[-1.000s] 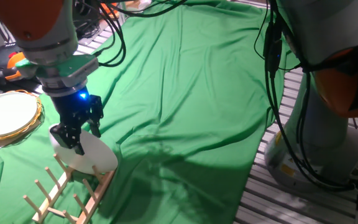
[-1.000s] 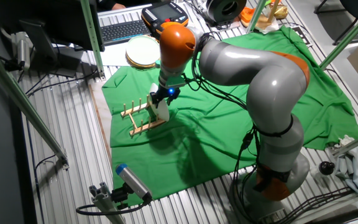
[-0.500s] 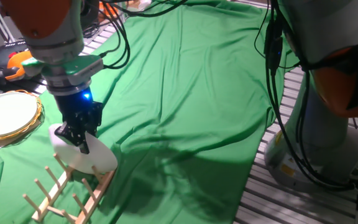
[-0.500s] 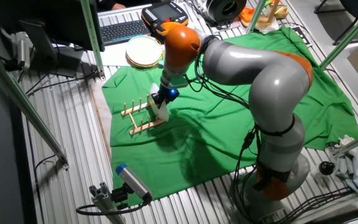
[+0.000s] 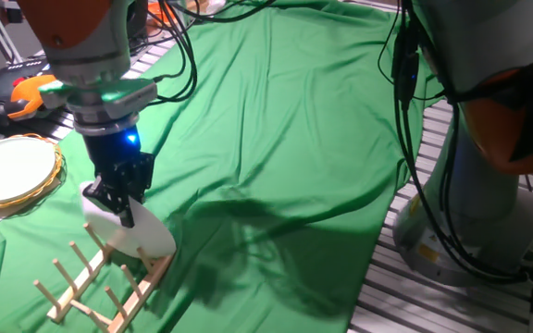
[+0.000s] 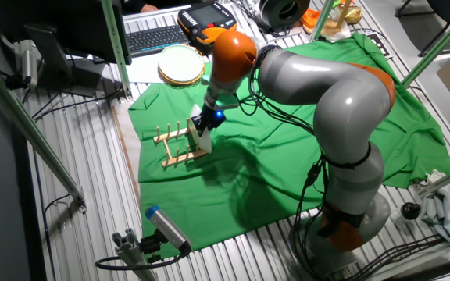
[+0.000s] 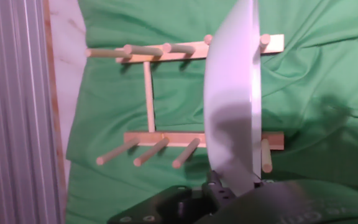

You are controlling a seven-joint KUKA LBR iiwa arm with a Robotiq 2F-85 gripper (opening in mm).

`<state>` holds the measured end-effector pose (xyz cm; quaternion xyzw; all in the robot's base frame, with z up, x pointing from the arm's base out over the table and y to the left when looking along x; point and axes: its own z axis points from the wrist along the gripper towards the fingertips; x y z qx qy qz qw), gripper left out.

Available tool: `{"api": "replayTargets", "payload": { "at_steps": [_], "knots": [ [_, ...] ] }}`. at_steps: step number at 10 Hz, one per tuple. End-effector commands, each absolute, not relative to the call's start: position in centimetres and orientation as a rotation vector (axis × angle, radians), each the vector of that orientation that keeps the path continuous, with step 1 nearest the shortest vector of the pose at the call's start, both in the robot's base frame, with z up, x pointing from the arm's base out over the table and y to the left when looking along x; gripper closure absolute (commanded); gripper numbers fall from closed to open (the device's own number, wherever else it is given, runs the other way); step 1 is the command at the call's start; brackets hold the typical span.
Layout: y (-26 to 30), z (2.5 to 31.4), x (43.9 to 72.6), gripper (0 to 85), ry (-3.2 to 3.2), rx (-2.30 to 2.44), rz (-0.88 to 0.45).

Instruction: Take the dish off the dish rack

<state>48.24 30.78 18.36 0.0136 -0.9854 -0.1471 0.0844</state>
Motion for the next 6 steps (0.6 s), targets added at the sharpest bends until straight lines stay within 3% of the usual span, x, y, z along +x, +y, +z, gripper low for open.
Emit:
{"api": "replayTargets", "payload": {
  "at_steps": [1,6],
  "knots": [
    [30.79,18.53,48.19,85.0,-2.925,0.036,-0.446],
    [30.55,19.06,48.44,85.0,-2.864,0.027,-0.490]
  ]
}}
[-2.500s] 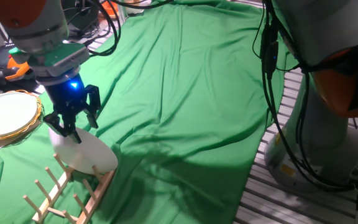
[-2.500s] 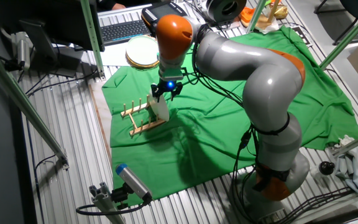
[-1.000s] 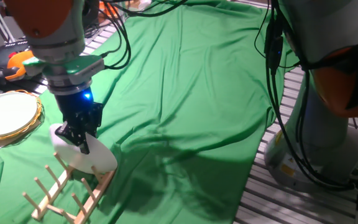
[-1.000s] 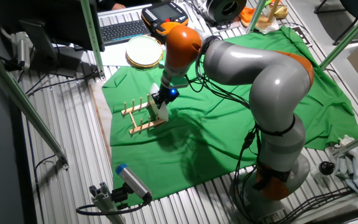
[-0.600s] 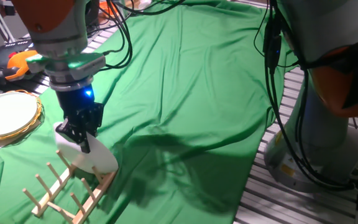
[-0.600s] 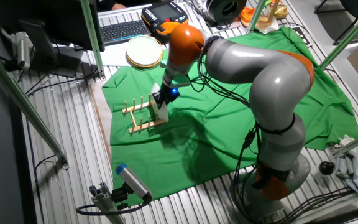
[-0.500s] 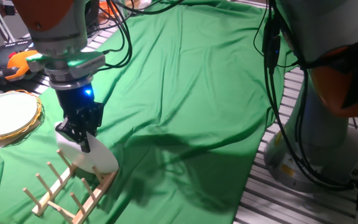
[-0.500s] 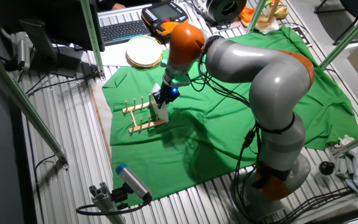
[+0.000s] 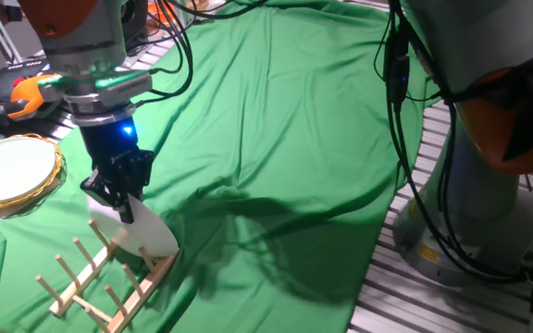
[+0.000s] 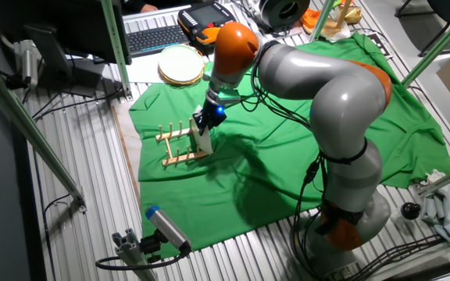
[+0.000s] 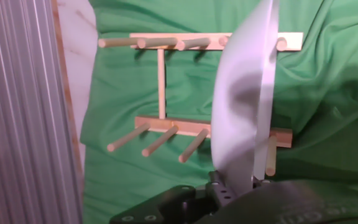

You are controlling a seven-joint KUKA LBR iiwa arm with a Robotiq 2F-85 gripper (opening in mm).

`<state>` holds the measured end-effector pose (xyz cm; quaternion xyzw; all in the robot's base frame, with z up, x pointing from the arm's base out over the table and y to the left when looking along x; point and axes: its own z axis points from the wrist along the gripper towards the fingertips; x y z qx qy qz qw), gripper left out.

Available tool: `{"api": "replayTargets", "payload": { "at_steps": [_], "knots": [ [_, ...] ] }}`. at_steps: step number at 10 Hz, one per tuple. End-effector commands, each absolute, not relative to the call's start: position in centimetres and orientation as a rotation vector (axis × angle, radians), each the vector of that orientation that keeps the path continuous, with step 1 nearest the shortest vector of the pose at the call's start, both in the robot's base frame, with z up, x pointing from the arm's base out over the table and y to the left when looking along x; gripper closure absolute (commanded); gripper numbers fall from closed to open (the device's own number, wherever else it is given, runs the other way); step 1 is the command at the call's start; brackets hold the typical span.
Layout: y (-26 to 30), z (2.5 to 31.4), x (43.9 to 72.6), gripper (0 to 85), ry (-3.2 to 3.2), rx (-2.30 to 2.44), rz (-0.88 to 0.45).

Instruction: Take the dish off the dish rack

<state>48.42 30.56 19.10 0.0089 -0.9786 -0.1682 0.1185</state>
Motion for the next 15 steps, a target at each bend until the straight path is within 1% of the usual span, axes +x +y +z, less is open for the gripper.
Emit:
{"api": "replayTargets", "payload": {
  "at_steps": [1,3,6,11,15],
  "knots": [
    [30.5,19.3,48.4,85.0,-2.857,0.018,-0.496],
    [30.4,19.6,48.4,85.0,-2.844,-0.004,-0.508],
    [30.3,19.9,48.5,85.0,-2.810,-0.021,-0.573],
    [30.1,20.4,48.6,85.0,-2.782,-0.028,-0.624],
    [29.9,20.5,48.8,85.0,-2.748,-0.039,-0.691]
  ]
}}
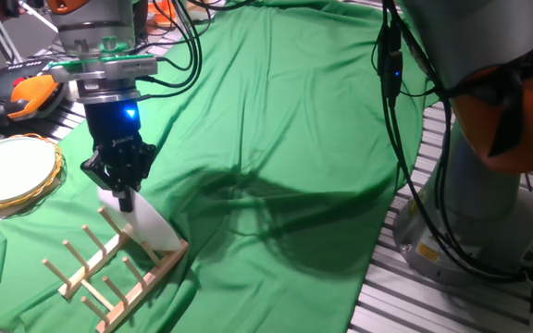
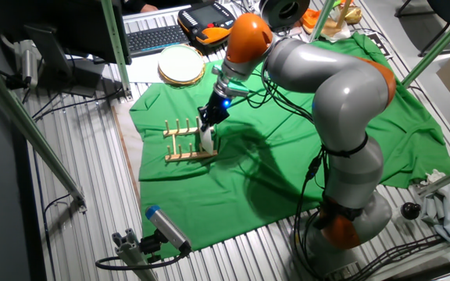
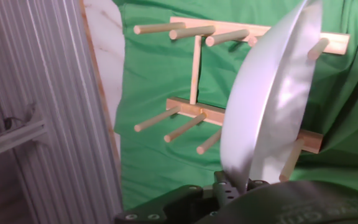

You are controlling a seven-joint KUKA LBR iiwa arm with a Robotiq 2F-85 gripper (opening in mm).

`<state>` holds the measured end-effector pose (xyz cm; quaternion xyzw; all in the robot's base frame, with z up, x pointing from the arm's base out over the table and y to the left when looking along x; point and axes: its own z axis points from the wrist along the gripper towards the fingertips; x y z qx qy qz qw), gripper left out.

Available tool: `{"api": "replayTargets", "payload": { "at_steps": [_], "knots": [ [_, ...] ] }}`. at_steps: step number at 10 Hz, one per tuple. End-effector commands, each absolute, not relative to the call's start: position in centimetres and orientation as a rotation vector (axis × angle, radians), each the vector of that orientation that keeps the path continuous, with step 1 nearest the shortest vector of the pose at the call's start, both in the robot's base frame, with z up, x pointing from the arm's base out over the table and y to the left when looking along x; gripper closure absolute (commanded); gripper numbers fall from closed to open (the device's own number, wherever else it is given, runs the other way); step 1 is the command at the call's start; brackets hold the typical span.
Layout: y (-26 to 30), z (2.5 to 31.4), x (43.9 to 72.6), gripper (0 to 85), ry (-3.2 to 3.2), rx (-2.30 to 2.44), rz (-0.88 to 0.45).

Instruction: Take the dish off the dish rack

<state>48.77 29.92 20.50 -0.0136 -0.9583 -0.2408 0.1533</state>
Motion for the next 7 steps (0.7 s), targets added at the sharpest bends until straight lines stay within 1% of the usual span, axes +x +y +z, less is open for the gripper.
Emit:
{"api": "replayTargets", "payload": {
  "at_steps": [1,4,7],
  "knots": [
    [29.90,20.53,48.80,85.0,-2.743,-0.037,-0.692],
    [29.71,20.83,48.81,85.0,-2.724,-0.031,-0.699],
    [29.58,21.16,48.80,85.0,-2.692,-0.046,-0.748]
  ]
}}
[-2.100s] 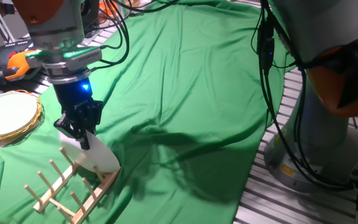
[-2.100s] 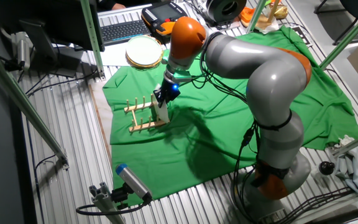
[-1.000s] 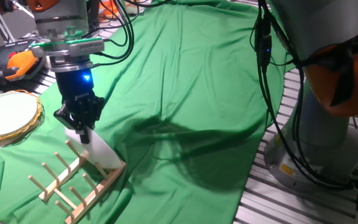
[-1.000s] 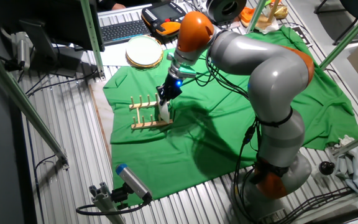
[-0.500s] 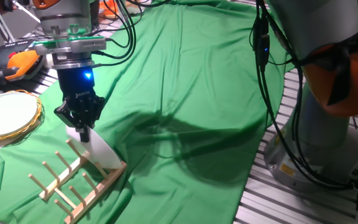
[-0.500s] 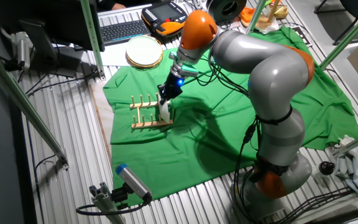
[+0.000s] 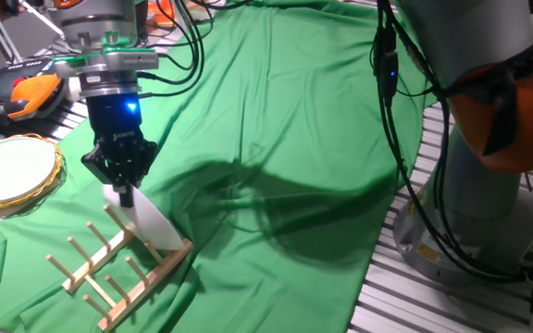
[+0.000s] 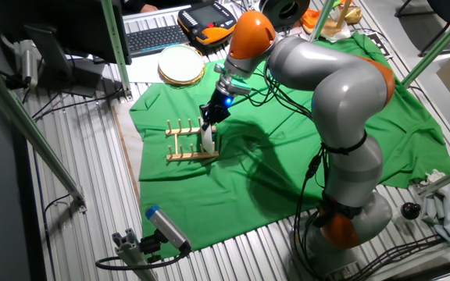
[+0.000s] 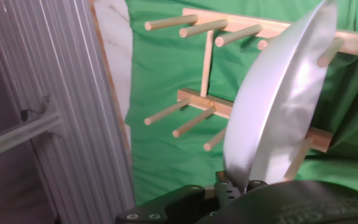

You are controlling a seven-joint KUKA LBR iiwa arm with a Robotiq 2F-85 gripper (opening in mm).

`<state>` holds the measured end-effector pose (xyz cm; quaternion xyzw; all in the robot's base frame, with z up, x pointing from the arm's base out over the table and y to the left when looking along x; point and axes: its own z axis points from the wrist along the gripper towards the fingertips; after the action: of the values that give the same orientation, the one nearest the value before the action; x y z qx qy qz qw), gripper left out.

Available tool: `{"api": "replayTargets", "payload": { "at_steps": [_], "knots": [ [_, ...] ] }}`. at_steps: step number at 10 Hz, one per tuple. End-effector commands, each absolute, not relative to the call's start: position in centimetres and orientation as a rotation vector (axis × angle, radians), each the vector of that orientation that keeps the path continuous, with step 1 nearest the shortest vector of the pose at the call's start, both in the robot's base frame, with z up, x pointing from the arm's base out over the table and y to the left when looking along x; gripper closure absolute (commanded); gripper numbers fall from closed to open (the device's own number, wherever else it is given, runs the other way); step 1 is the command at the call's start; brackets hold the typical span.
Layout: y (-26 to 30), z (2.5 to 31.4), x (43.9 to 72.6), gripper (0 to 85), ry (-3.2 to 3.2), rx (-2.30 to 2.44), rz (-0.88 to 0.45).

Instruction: Take the dish off the dish rack

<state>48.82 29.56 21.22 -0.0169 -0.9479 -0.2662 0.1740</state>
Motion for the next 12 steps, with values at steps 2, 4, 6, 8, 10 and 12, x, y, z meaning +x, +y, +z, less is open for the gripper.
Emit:
{"api": "replayTargets", "payload": {
  "at_steps": [2,4,6,8,10,12],
  "knots": [
    [29.3,21.7,48.9,85.0,-2.662,-0.056,-0.783],
    [29.1,22.2,48.8,85.0,-2.656,-0.062,-0.786],
    [28.9,22.9,48.7,85.0,-2.656,-0.070,-0.789],
    [28.7,23.2,48.8,85.0,-2.654,-0.074,-0.797],
    [28.5,23.8,48.7,85.0,-2.643,-0.081,-0.815],
    [28.3,24.5,48.3,85.0,-2.640,-0.092,-0.816]
  ]
}}
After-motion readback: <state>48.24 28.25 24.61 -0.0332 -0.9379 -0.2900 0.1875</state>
